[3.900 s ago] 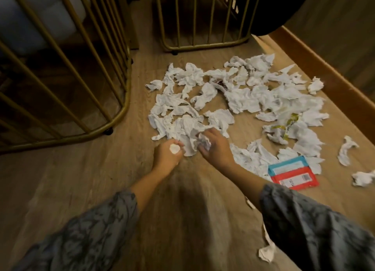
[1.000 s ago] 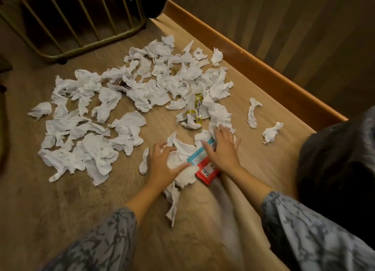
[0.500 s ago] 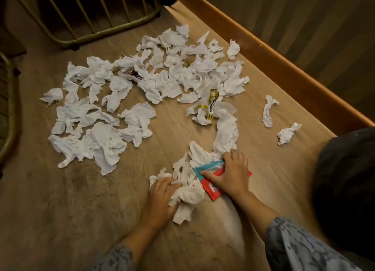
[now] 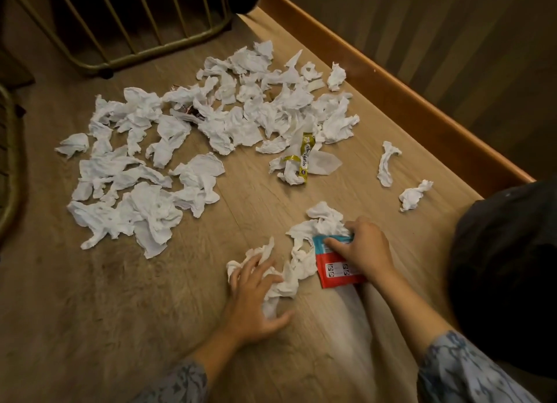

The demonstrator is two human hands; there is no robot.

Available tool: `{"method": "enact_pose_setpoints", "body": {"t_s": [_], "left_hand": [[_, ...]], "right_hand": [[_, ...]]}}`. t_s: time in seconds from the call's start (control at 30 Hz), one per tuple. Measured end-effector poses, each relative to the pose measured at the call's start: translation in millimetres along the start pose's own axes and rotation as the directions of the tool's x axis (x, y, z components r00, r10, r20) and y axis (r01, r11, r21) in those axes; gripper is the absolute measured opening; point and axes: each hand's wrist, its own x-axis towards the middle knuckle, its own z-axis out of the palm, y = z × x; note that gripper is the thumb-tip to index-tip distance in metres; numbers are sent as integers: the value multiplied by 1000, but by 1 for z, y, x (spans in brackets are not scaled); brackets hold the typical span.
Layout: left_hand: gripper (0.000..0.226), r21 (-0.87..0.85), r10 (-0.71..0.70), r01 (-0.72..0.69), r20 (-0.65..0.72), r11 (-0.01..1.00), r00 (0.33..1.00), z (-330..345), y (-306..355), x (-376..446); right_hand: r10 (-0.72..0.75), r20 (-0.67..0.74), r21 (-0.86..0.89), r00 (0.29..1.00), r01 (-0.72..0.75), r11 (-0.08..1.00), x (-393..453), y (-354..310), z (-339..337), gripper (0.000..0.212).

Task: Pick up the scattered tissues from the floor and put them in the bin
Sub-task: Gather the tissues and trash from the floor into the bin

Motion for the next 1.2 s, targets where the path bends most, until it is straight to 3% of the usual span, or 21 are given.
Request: {"method": "enact_pose_setpoints", "body": {"t_s": [0.07, 0.13, 0.2, 0.27, 0.33, 0.4, 0.47, 0.57, 0.63, 0.67, 0.73, 0.8, 0.97, 1.13, 1.2], "left_hand": [[76, 183, -89, 81, 35, 980, 995, 4, 9, -6], [66, 242, -181, 186, -44, 952, 982, 9, 14, -10], [44, 143, -223, 242, -138, 960, 965, 13, 13, -9], [22, -80, -278, 267, -199, 960, 940, 14, 9, -6], [19, -251, -343, 282, -251, 926, 905, 6, 11, 3], [25, -339, -378, 278, -279, 899, 882, -9, 19, 21], [39, -339, -326, 251, -185, 907, 927, -18, 27, 44], [77, -144, -93, 110, 122, 983, 988, -9, 33, 75], [70, -34, -19, 31, 288, 999, 957, 2, 37, 84], [57, -38, -15, 27, 302, 999, 953, 8, 40, 84], [30, -133, -70, 98, 200, 986, 977, 15, 49, 78], [24, -211, -202, 222, 110, 952, 973, 15, 59, 75], [44, -293, -420, 404, 10, 867, 908, -24, 83, 106], [20, -259, -202, 170, -99, 951, 974, -98, 128, 163], [20, -311, -115, 77, -105, 947, 988, -126, 155, 181]], "right_hand": [[-37, 10, 12, 999, 37, 999, -5, 2, -2, 33], [-71, 66, 37, 995, 68, 997, -11, 2, -4, 26], [-83, 132, 96, 988, 71, 993, -17, 2, -5, 22], [-85, 165, 192, 983, 53, 980, -23, 4, -8, 29], [-97, 153, 271, 984, 53, 961, -26, 7, -13, 45], [-83, 118, 313, 990, 42, 949, -28, 7, -21, 37], [-77, 101, 299, 992, 44, 953, -30, 8, -31, 16], [-82, 119, 228, 990, 53, 972, -37, 8, -50, 15], [-73, 124, 172, 990, 51, 984, -44, 8, -65, 19], [-67, 119, 144, 991, 49, 988, -47, 9, -72, 21], [-48, 98, 89, 994, 39, 995, -55, 13, -83, 25], [-17, 48, 74, 999, 13, 997, -64, 19, -95, 26], [-35, -149, 118, 988, 53, 992, -87, 21, -131, 21], [-148, -409, 91, 900, 201, 975, -108, -8, -176, 18], [-174, -508, 75, 843, 245, 967, -116, -24, -199, 17]]}}
